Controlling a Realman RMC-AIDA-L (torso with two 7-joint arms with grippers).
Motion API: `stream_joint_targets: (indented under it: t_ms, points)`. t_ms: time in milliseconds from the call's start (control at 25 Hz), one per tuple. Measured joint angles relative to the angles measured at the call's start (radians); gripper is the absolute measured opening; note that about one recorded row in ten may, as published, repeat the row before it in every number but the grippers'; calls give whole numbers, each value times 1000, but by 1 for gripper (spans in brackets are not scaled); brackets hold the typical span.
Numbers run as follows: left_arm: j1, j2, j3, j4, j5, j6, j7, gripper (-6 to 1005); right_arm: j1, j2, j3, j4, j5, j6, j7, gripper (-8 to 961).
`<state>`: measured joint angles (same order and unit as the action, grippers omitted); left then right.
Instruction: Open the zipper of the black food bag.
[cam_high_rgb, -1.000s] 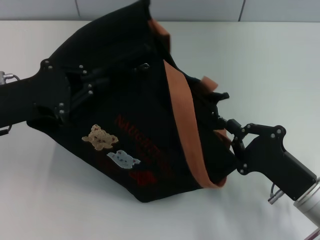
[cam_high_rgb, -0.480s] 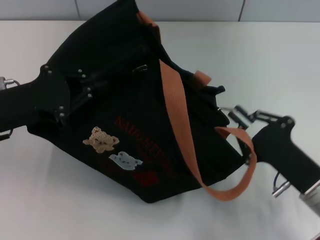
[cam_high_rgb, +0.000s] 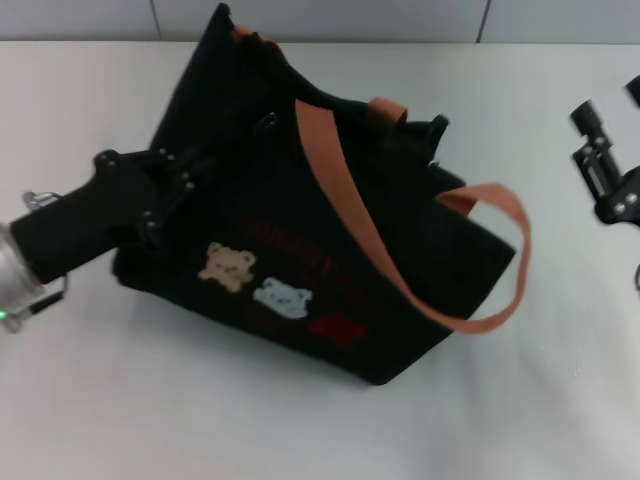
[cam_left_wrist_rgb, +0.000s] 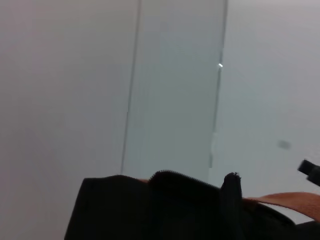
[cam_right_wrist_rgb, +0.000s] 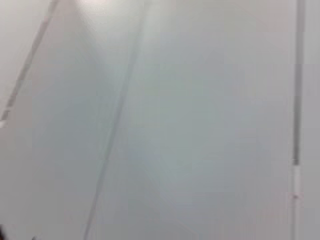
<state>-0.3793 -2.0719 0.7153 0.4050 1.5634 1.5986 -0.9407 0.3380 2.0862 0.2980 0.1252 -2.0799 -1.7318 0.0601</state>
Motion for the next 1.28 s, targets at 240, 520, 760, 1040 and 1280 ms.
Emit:
stream_joint_targets:
  t_ms: [240,520,760,1040,1280]
  points:
    - [-83,-6,-12,-195,-65,-68,96,143,5,0,31,-6,0,14,44,500]
    - [-234,-8,-25,-424,-137,-120,222,155,2,1,56,-6,0,20,48,664]
    - [-245,-8,-32,-419,-135,-118,158,165,-12,2,74,-6,0,19,51,663]
    - [-199,-2,-25,-362,-125,-48,113,316,-26,-5,122,-55,-1,-35,256,693]
    - [-55,9,20,-125,-90,133,33,497,25,-10,44,-271,-43,-183,601,718]
